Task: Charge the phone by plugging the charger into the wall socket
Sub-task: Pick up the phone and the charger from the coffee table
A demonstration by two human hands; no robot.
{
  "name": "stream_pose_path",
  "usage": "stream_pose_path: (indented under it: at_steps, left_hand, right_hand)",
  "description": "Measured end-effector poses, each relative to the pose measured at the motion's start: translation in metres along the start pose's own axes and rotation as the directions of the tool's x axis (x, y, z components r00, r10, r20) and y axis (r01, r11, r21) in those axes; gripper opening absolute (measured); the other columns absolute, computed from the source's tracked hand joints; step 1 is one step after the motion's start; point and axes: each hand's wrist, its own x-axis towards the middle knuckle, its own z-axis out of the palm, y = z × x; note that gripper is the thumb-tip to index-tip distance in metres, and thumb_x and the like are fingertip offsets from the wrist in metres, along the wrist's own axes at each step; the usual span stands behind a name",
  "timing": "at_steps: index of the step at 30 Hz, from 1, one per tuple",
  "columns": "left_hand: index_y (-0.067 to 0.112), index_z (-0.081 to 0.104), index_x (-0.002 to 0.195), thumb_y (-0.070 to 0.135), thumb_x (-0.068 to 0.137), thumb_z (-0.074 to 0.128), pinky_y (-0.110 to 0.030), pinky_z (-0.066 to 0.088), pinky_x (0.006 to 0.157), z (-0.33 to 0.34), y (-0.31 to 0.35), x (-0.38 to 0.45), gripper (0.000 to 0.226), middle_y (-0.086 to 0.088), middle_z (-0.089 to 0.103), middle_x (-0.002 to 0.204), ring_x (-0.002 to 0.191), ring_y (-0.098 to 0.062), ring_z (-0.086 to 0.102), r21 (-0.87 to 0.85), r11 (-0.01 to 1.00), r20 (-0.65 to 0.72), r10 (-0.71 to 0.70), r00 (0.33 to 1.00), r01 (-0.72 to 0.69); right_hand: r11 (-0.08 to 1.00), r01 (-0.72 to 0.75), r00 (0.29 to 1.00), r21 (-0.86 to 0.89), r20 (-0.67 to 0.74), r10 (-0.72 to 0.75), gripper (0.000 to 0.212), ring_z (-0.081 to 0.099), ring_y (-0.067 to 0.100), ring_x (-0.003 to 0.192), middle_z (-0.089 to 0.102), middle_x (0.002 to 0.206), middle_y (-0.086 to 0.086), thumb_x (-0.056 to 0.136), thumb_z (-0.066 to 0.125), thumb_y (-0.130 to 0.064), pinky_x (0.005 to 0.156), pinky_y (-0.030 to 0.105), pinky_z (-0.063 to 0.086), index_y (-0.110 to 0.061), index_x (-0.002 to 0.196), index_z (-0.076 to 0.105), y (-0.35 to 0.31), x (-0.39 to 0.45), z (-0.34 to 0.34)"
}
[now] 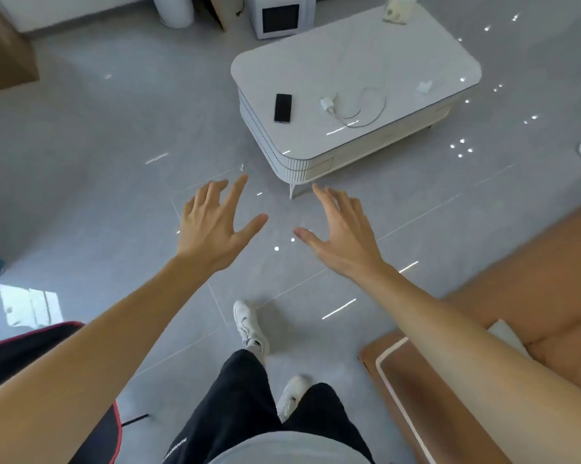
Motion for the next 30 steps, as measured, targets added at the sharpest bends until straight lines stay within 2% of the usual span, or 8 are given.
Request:
stream_pose_path:
  at_steps: [6,13,17,21,25,30]
  left_hand:
    - [0.028,0.029,0.158,0.071,0.094,0.034,-0.052,0.035,0.108,0.034,-0.017,0.153,0.077,-0.011,0.046,0.149,0.139,-0.031,0.039,-0.034,0.999,0.046,0.022,0.999,-0.020]
    - [0.023,0.031,0.157,0.063,0.097,0.038,-0.053,0.043,0.100,0.070,-0.038,0.335,0.072,-0.010,0.051,0.141,0.129,-0.032,0.046,-0.045,0.999,0.115,0.033,0.993,-0.028]
    - [0.027,0.026,0.159,0.062,0.097,0.039,-0.050,0.048,0.093,0.107,-0.041,0.426,0.072,-0.008,0.049,0.140,0.124,-0.030,0.049,-0.093,0.995,0.167,-0.011,0.986,0.027]
    - [0.026,0.021,0.159,0.059,0.098,0.042,-0.046,0.049,0.083,0.170,-0.041,0.518,0.073,-0.006,0.043,0.146,0.125,-0.029,0.047,-0.094,0.994,0.176,-0.043,0.984,0.060]
    - [0.017,0.019,0.161,0.056,0.099,0.043,-0.046,0.051,0.083,0.257,-0.051,0.605,0.077,-0.007,0.042,0.149,0.126,-0.030,0.047,-0.010,0.999,0.224,-0.045,0.974,0.048]
    - [0.015,0.018,0.158,0.059,0.096,0.048,-0.050,0.049,0.089,0.364,-0.070,0.699,0.082,-0.017,0.040,0.144,0.123,-0.038,0.044,0.040,0.959,0.231,-0.282,0.931,0.280]
  right_hand:
    - [0.998,-0.056,0.998,-0.013,-0.007,0.055,0.078,0.042,0.028,0.134,0.049,0.149,-0.002,0.089,0.069,-0.055,0.102,0.049,0.047,-0.028,0.156,0.039,0.030,0.130,0.006]
    - [0.988,-0.154,0.988,-0.018,0.002,0.154,0.075,0.042,0.028,0.135,0.048,0.152,0.002,0.095,0.065,-0.051,0.103,0.048,0.047,-0.025,0.159,0.036,0.071,0.286,0.011]
    - [0.981,-0.191,0.981,0.019,0.021,0.190,0.075,0.037,0.024,0.142,0.042,0.158,0.000,0.096,0.062,-0.050,0.108,0.045,0.044,-0.027,0.161,0.032,0.106,0.371,0.026]
    - [0.981,-0.189,0.982,0.052,0.038,0.187,0.073,0.039,0.022,0.144,0.043,0.157,0.001,0.099,0.060,-0.048,0.108,0.044,0.045,-0.021,0.161,0.032,0.160,0.464,0.055]
    - [0.966,-0.241,0.970,0.091,0.045,0.238,0.075,0.039,0.023,0.143,0.042,0.156,0.002,0.099,0.062,-0.046,0.109,0.041,0.043,-0.018,0.161,0.030,0.229,0.564,0.100]
    - [0.955,-0.277,0.961,0.110,0.055,0.272,0.073,0.043,0.028,0.134,0.045,0.147,0.005,0.096,0.067,-0.042,0.100,0.039,0.044,-0.015,0.157,0.036,0.318,0.673,0.160]
